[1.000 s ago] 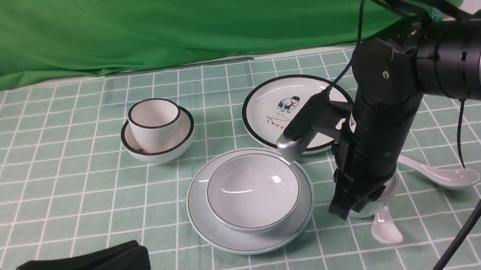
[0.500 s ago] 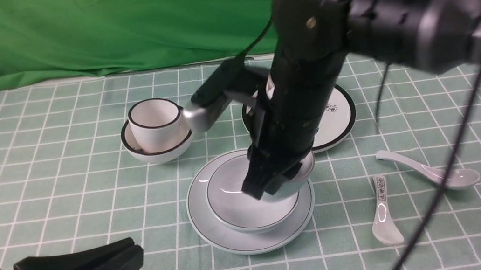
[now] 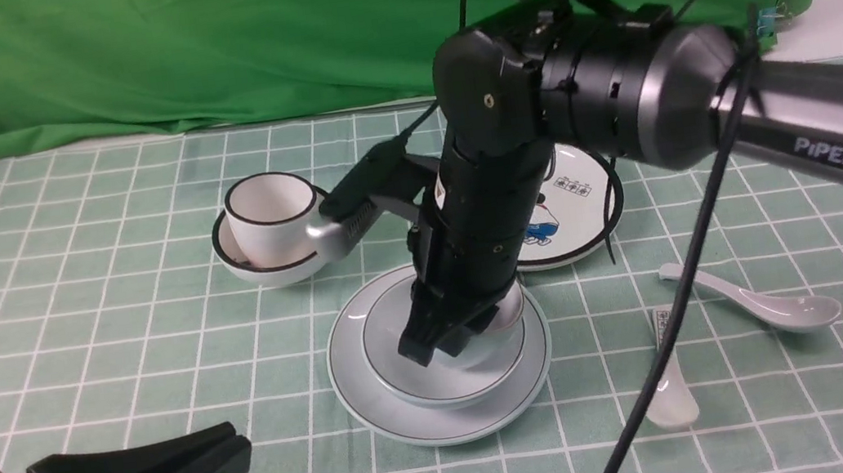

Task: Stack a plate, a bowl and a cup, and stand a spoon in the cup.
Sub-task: Use the right arm to put the blue teacup into the blue rice bowl in the middle, then use the right arm to grab a blue soup spoon

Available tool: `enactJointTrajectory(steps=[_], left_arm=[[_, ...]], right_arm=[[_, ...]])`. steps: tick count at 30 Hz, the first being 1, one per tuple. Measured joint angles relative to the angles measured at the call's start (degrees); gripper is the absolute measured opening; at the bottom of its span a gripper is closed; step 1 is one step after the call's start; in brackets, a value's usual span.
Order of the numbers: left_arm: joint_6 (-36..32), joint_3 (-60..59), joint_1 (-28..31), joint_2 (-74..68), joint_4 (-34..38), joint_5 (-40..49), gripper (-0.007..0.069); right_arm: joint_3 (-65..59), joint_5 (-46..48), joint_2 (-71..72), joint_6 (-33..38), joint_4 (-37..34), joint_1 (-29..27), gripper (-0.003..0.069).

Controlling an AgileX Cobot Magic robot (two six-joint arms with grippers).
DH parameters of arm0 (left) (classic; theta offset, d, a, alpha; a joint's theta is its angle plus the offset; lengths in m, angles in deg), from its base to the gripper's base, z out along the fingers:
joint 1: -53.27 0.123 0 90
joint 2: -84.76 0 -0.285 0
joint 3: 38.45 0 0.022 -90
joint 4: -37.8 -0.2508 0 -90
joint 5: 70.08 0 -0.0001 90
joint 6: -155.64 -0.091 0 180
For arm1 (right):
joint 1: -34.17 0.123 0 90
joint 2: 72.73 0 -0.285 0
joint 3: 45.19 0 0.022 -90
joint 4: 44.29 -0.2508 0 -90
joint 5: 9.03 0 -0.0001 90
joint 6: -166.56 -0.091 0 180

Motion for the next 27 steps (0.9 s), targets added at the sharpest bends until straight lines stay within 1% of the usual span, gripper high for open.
enactJointTrajectory(steps=[4,6,8,13,15,16,18,19,20,22,23,24,25,26,27], left_arm=[[0.0,0.0,0.0,0.0,0.0,0.0,0.0011],[0.0,0.0,0.0,0.0,0.0,0.0,0.0011],[0.0,0.0,0.0,0.0,0.0,0.0,0.0011],[0.0,0.0,0.0,0.0,0.1,0.1,0.0011],[0.0,0.0,0.0,0.0,0.2,0.2,0.0011],[0.0,0.0,0.0,0.0,0.2,0.2,0.0011],[0.0,0.0,0.0,0.0,0.3,0.7,0.0011],[0.0,0.0,0.0,0.0,0.3,0.9,0.0011],[0.0,0.0,0.0,0.0,0.3,0.9,0.0011],[0.1,0.0,0.0,0.0,0.4,1.1,0.0011],[0.1,0.0,0.0,0.0,0.4,1.2,0.0011],[0.1,0.0,0.0,0.0,0.4,1.3,0.0011],[0.1,0.0,0.0,0.0,0.4,1.3,0.0011],[0.1,0.0,0.0,0.0,0.4,1.3,0.0011],[0.1,0.0,0.0,0.0,0.4,1.3,0.0011]], right_arm=[[0.1,-1.2,-0.4,-1.2,-0.2,0.1,0.0093],[0.1,-2.0,-0.5,-1.5,-0.2,0.1,0.0136],[0.1,-2.3,-0.6,-1.5,-0.2,0.1,0.0214],[1.2,-1.0,-0.5,-4.4,0.0,0.1,0.0472],[2.9,1.2,0.5,-5.2,0.1,0.2,0.0533],[3.1,1.2,0.7,-5.3,0.1,0.2,0.0533],[5.9,5.0,3.2,-5.3,0.6,0.2,0.0544],[7.2,7.6,5.0,-4.9,1.6,0.2,0.0527],[7.3,8.0,5.6,-4.8,1.9,0.2,0.0519],[7.5,9.8,9.1,-4.3,6.5,-0.1,0.0459],[6.7,9.8,11.5,-4.3,10.0,-0.8,0.0407],[5.4,9.8,12.9,-4.3,11.5,-1.6,0.0378],[5.0,9.8,13.6,-4.3,11.8,-2.2,0.0371],[1.2,9.8,16.0,-4.2,13.1,-5.1,0.032],[0.7,9.8,16.5,-4.1,13.2,-6.0,0.0316]])
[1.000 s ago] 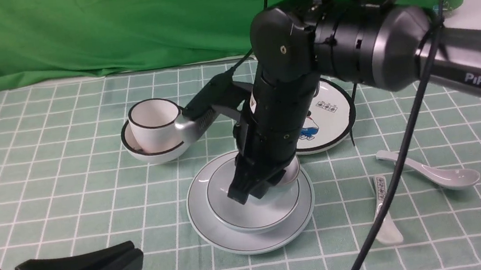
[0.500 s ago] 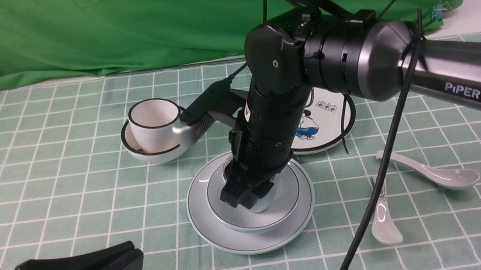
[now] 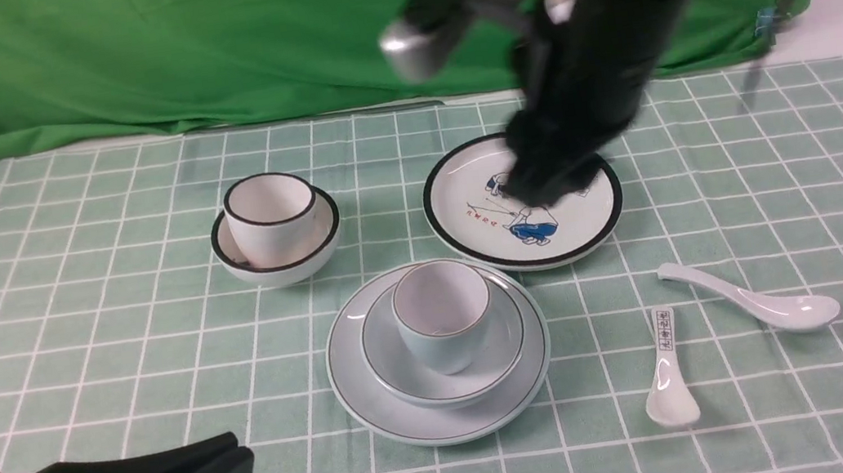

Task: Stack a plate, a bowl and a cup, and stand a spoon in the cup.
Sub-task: Use the right arm to grab a blue soup spoon

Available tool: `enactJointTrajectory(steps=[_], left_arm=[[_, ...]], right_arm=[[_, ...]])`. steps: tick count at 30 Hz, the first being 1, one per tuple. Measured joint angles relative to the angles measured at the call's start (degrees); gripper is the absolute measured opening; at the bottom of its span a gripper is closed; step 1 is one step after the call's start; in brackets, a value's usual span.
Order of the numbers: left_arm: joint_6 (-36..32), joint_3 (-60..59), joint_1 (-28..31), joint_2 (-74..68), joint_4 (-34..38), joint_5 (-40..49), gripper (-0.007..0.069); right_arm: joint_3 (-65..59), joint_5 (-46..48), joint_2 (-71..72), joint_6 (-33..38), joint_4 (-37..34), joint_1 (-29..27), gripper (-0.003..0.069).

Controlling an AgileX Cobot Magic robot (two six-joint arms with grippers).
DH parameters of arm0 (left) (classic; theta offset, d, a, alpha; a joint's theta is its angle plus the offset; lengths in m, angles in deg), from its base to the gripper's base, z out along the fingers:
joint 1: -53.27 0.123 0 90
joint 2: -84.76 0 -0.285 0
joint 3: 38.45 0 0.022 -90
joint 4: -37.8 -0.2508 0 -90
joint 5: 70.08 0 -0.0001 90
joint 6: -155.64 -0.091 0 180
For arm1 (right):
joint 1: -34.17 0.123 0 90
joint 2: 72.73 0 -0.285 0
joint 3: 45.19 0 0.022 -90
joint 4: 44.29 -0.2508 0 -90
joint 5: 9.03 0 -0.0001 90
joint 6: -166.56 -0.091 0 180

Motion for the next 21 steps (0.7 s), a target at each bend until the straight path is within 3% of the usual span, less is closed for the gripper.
enactJointTrajectory(steps=[3,6,10,15,21], left_arm=[[0.0,0.0,0.0,0.0,0.0,0.0,0.0011],[0.0,0.0,0.0,0.0,0.0,0.1,0.0011],[-0.1,0.0,0.0,0.0,0.0,0.1,0.0011],[-0.1,0.0,0.0,0.0,0.0,0.1,0.0011],[-0.1,0.0,0.0,0.0,0.0,0.1,0.0011]], right_arm=[[-9.2,-0.2,1.9,4.3,-1.5,-7.5,0.0284],[-15.6,-1.3,0.7,10.7,-5.4,-14.2,0.0303],[-18.5,-5.9,-5.0,19.5,-13.2,-22.4,0.0435],[-18.5,-12.3,-9.2,26.2,-15.0,-24.9,0.0484],[-18.5,-19.3,-12.3,30.4,-15.5,-25.0,0.0448]])
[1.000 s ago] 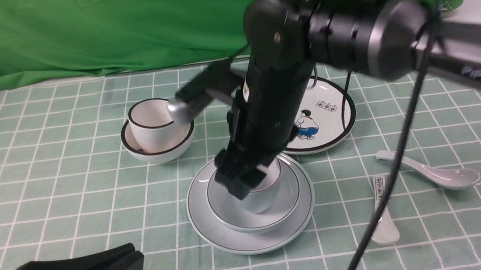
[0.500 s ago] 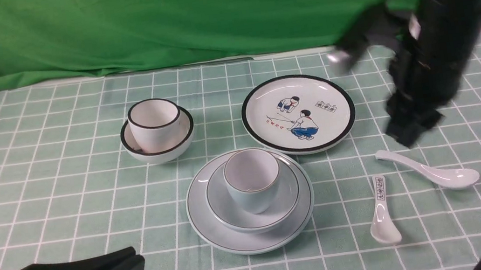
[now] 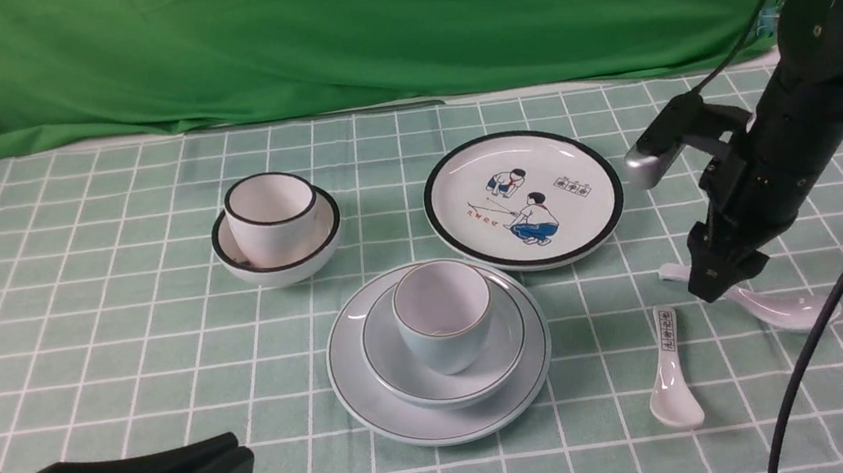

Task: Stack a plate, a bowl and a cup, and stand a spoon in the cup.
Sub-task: Use the right arm to grab a blue soup spoon

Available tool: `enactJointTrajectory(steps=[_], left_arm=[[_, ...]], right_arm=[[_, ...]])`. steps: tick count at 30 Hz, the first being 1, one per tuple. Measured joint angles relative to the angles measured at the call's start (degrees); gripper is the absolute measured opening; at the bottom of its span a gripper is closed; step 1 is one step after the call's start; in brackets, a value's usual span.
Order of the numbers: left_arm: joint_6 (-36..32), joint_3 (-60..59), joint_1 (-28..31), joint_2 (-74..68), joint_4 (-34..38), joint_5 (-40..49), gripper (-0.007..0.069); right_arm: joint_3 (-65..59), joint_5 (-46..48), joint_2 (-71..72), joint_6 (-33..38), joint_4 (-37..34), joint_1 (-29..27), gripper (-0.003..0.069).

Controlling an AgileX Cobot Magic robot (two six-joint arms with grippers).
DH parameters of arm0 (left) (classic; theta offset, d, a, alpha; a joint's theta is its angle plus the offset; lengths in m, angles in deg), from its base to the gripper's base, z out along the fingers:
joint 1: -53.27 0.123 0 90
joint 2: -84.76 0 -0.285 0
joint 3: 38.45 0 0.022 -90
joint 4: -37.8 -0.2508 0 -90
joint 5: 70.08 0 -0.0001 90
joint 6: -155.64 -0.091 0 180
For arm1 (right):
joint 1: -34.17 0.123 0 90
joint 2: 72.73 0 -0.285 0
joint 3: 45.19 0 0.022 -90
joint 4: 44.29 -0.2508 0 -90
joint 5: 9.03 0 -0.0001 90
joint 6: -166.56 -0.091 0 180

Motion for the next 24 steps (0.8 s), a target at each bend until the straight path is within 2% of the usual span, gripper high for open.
enactJointTrajectory(steps=[3,15,16,18,24], left_arm=[[0.0,0.0,0.0,0.0,0.0,0.0,0.0011],[0.0,0.0,0.0,0.0,0.0,0.1,0.0011],[0.0,0.0,0.0,0.0,0.0,0.1,0.0011],[0.0,0.0,0.0,0.0,0.0,0.1,0.0011],[0.0,0.0,0.0,0.0,0.0,0.4,0.0011]], right_arm=[[0.0,-1.9,-2.1,0.9,-0.1,0.0,0.0391],[0.1,-2.9,-4.4,0.7,0.3,0.0,0.024],[0.1,-3.0,-4.4,0.1,0.5,0.0,0.0186],[0.1,-2.9,-4.4,-0.6,0.4,0.0,0.0166],[-0.4,1.7,-0.6,-6.9,-0.8,0.0,0.0167]])
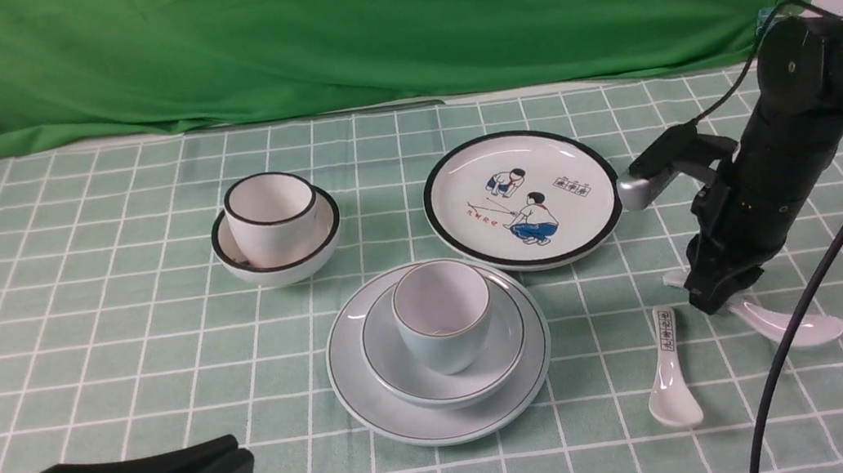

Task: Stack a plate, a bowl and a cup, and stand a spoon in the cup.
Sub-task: Use the right arm to grab a blue soup spoon, then use the right arm to put the blue soup spoon into the blue teacup in the middle

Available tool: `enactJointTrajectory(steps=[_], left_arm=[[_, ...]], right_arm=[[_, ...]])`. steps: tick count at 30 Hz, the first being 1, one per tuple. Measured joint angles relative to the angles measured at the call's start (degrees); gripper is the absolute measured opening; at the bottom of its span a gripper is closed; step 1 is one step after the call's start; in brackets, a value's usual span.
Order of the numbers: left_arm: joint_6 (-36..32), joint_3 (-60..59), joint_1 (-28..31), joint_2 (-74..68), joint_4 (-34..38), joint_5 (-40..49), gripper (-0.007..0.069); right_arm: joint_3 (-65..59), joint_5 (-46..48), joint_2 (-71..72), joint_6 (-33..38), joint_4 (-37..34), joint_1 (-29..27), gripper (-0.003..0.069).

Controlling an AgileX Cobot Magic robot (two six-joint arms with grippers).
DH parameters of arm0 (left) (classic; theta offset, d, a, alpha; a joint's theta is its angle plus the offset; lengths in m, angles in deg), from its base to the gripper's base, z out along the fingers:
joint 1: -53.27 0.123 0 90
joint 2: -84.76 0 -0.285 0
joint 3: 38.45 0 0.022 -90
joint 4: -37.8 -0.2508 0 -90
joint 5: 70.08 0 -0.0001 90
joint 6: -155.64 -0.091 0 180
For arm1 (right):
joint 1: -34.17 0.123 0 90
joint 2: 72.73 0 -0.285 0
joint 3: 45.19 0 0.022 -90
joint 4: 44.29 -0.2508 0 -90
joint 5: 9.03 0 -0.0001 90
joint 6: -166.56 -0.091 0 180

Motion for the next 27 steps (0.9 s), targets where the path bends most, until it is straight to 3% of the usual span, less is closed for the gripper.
enactJointTrajectory(steps=[7,9,10,13,14,15,17,19,27], left_arm=[[0.0,0.0,0.0,0.0,0.0,0.0,0.0013],[0.0,0.0,0.0,0.0,0.0,0.0,0.0013],[0.0,0.0,0.0,0.0,0.0,0.0,0.0013],[0.0,0.0,0.0,0.0,0.0,0.0,0.0013],[0.0,0.0,0.0,0.0,0.0,0.0,0.0013],[0.0,0.0,0.0,0.0,0.0,0.0,0.0013],[-0.2,0.0,0.0,0.0,0.0,0.0,0.0013],[-0.2,0.0,0.0,0.0,0.0,0.0,0.0013],[-0.2,0.0,0.0,0.0,0.0,0.5,0.0013]], right_arm=[[-10.0,-5.7,15.9,-1.3,-9.8,2.8,0.0167],[-16.6,-13.5,21.3,-1.3,-13.5,5.7,0.0167],[-22.8,-25.5,26.7,-1.2,-17.3,10.5,0.0167],[-32.1,-45.8,32.0,-1.2,-20.6,20.0,0.0167],[-35.8,-58.8,33.3,-1.3,-21.5,25.4,0.0167],[-36.6,-60.3,33.4,-1.4,-21.5,26.2,0.0167],[-39.6,-75.7,33.1,-1.6,-21.9,34.5,0.0167],[-39.7,-82.4,31.7,-2.6,-21.2,38.2,0.0167],[-38.0,-102.2,20.2,-16.4,-8.2,39.9,0.0167]])
